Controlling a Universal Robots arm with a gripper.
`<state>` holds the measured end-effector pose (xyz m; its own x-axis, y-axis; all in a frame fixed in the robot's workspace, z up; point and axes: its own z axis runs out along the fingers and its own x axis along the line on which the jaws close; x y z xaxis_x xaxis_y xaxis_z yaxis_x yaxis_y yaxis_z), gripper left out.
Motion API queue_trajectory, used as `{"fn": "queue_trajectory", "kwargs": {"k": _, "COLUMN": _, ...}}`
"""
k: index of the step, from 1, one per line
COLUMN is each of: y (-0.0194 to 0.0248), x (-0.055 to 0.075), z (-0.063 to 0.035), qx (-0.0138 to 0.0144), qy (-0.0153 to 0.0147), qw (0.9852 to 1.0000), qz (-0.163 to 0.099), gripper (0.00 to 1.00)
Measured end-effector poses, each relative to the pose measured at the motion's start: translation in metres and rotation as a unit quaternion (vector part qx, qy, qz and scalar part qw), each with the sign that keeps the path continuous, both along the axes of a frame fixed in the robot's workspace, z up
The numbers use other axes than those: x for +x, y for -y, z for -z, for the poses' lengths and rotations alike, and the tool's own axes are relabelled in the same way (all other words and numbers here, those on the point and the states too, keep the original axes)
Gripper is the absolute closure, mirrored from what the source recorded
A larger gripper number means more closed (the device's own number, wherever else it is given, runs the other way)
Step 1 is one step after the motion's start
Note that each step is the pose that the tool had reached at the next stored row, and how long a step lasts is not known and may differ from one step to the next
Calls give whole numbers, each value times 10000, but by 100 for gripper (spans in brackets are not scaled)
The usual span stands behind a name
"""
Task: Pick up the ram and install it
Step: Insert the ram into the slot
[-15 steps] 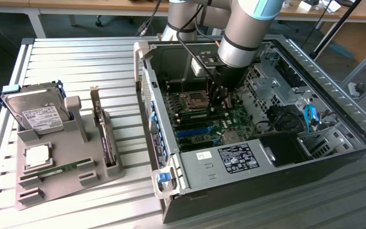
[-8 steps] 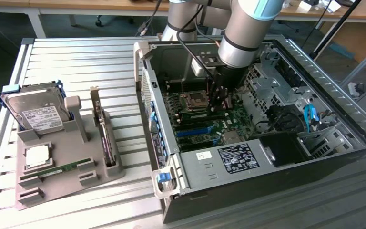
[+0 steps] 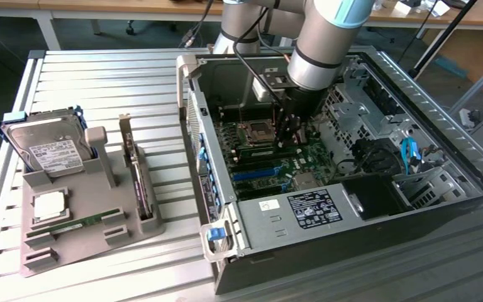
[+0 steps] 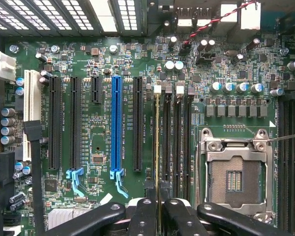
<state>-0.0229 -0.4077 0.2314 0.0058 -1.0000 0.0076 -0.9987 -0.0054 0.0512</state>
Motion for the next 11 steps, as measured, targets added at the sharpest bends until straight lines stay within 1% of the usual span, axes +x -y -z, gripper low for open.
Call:
{"fn": "queue_trajectory", "kwargs": {"k": 4, "y": 0, "x": 0, "z": -22, "qx": 0, "qy": 0, "qw": 10000, "qz": 0, "gripper": 87}}
{"fn": "queue_trajectory", "kwargs": {"k": 11, "y": 1, "x": 20, "z": -25, "qx": -2, "qy": -2, "qw": 10000, "qz": 0, "gripper": 87}}
